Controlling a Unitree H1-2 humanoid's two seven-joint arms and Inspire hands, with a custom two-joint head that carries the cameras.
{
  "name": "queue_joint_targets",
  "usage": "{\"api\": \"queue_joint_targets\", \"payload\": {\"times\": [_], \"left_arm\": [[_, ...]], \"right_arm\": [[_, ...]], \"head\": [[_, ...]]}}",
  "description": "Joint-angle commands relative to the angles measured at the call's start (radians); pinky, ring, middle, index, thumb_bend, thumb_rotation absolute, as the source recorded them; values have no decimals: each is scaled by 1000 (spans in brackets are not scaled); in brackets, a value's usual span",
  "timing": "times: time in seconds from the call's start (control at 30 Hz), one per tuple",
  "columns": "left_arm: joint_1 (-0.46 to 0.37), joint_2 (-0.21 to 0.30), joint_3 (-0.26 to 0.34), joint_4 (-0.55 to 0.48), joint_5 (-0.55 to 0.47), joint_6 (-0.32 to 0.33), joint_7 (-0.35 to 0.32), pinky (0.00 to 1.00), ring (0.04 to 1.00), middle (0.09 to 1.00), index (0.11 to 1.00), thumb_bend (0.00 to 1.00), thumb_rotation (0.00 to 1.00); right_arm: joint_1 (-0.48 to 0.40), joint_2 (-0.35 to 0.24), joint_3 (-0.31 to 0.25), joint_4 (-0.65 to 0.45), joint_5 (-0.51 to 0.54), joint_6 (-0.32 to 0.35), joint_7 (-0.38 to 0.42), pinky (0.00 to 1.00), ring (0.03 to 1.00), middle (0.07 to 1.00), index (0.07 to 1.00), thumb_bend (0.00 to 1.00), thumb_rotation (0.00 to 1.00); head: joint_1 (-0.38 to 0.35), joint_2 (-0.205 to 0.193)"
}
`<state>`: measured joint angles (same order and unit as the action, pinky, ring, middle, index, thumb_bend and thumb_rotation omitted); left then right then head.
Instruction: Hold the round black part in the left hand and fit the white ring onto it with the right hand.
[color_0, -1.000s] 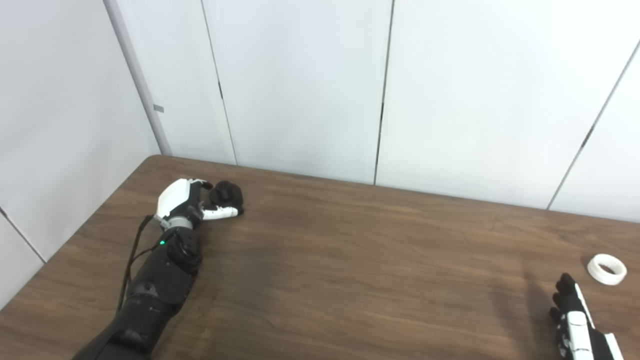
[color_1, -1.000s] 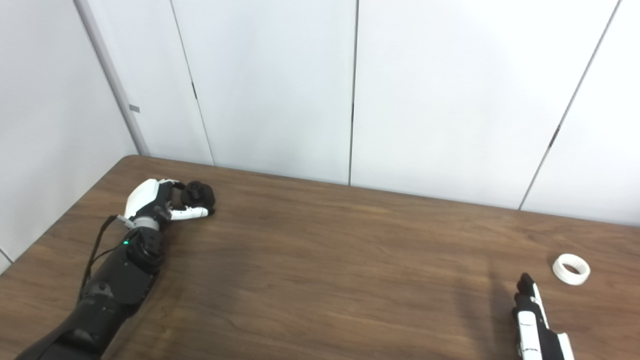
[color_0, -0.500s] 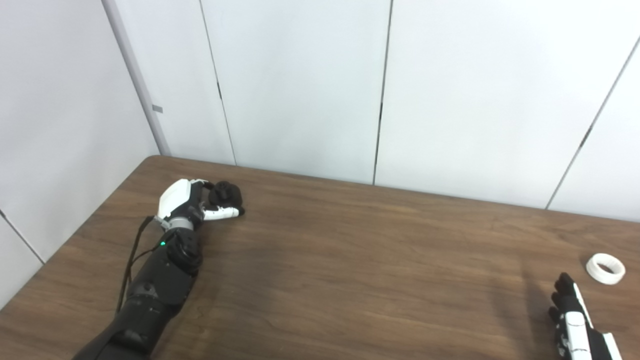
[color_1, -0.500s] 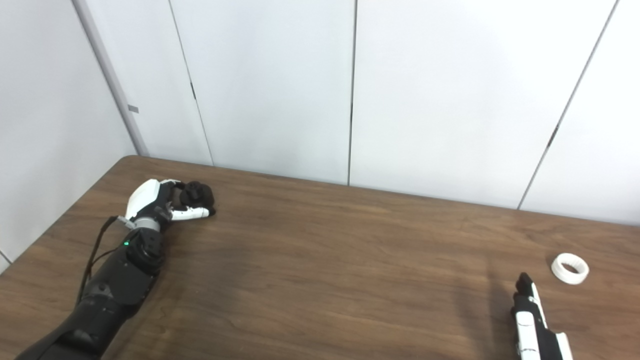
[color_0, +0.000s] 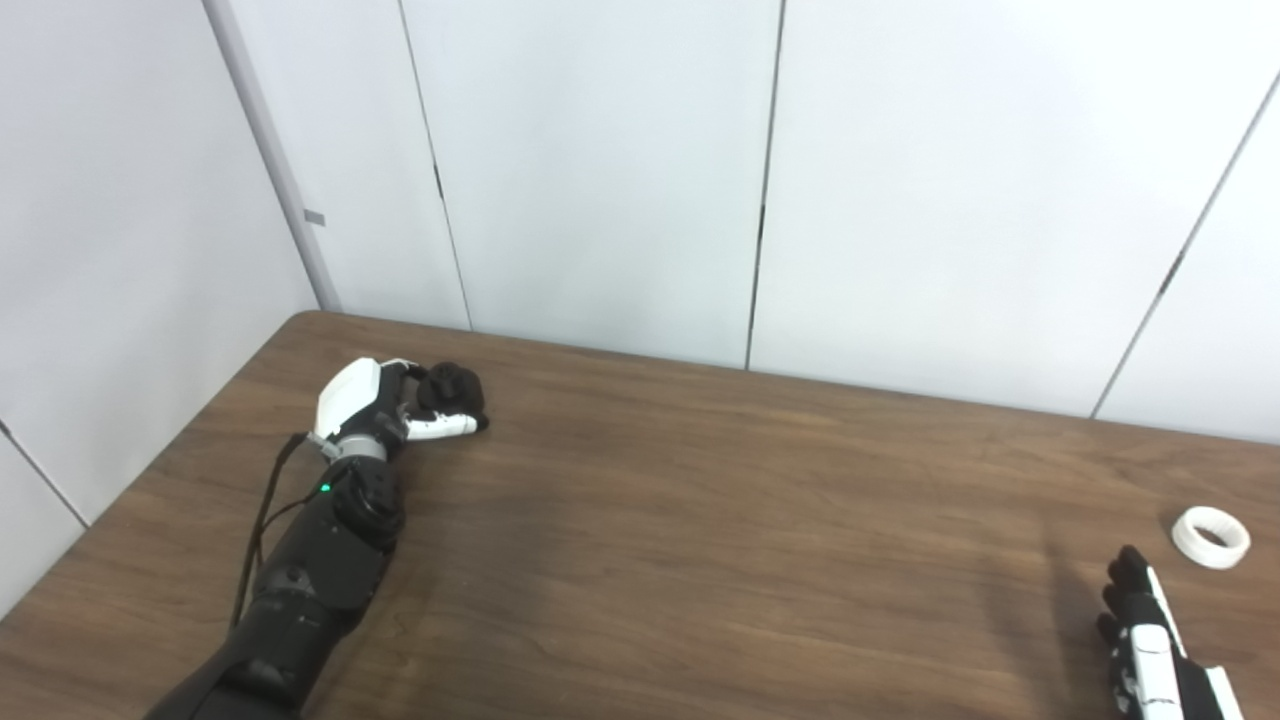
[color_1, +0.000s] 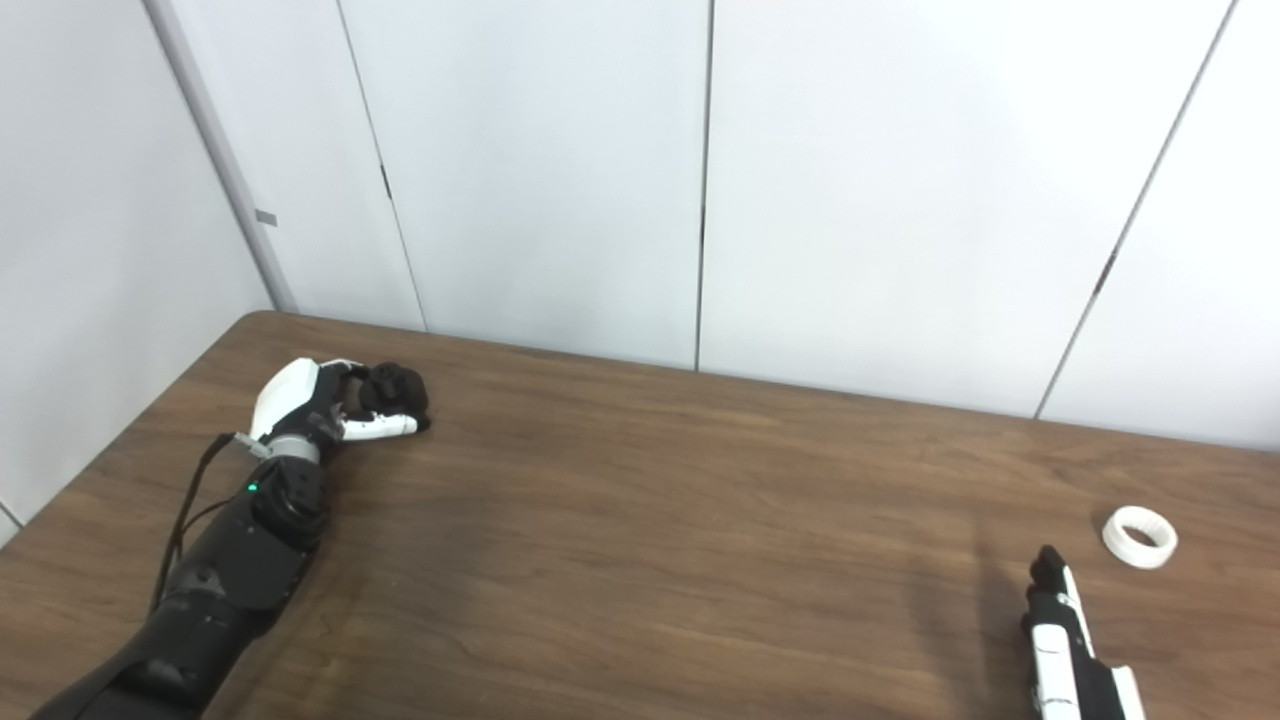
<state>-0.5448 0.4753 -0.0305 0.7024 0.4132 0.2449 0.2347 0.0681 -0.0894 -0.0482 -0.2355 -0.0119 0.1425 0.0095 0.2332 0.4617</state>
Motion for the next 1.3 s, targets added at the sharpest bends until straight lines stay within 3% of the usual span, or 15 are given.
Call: {"api": "queue_joint_targets", "payload": {"times": [0.0, 0.23, 0.27, 0.37, 0.9, 1.07, 1.27], "left_arm": [[-37, 19, 8, 0, -14, -26, 4, 1000, 973, 886, 722, 954, 268], [-22, 10, 26, -1, -43, -78, 34, 1000, 921, 818, 598, 870, 183], [-22, 8, 28, 3, -44, -87, 42, 1000, 915, 805, 534, 666, 116], [-22, 10, 22, 17, -43, -115, 57, 996, 903, 780, 489, 537, 68], [1, 22, 8, -20, -37, -144, 58, 973, 859, 745, 484, 524, 52], [48, 25, -10, -131, -10, -138, 51, 999, 863, 744, 484, 524, 55], [138, 12, -38, -344, 51, -143, 34, 1000, 855, 737, 484, 523, 55]], "right_arm": [[5, -3, 1, 0, 0, -2, 4, 1000, 1000, 995, 1000, 407, 1000], [8, 1, -1, -1, 5, -4, 2, 1000, 1000, 987, 1000, 411, 1000], [8, 0, 0, 0, 4, -7, 3, 1000, 1000, 988, 1000, 407, 1000], [8, 0, -1, 2, 11, -13, 6, 1000, 1000, 991, 1000, 400, 1000], [5, -4, 0, 12, 10, -17, 9, 1000, 1000, 992, 1000, 424, 1000], [2, -3, 6, 18, 5, -21, 10, 1000, 1000, 992, 1000, 443, 1000], [-3, -2, 8, 29, -9, -32, 3, 1000, 1000, 990, 1000, 458, 1000]], "head": [[0, 0], [-4, -2], [-4, -2], [-4, -2], [-17, 3], [-27, 6], [-37, 12]]}}
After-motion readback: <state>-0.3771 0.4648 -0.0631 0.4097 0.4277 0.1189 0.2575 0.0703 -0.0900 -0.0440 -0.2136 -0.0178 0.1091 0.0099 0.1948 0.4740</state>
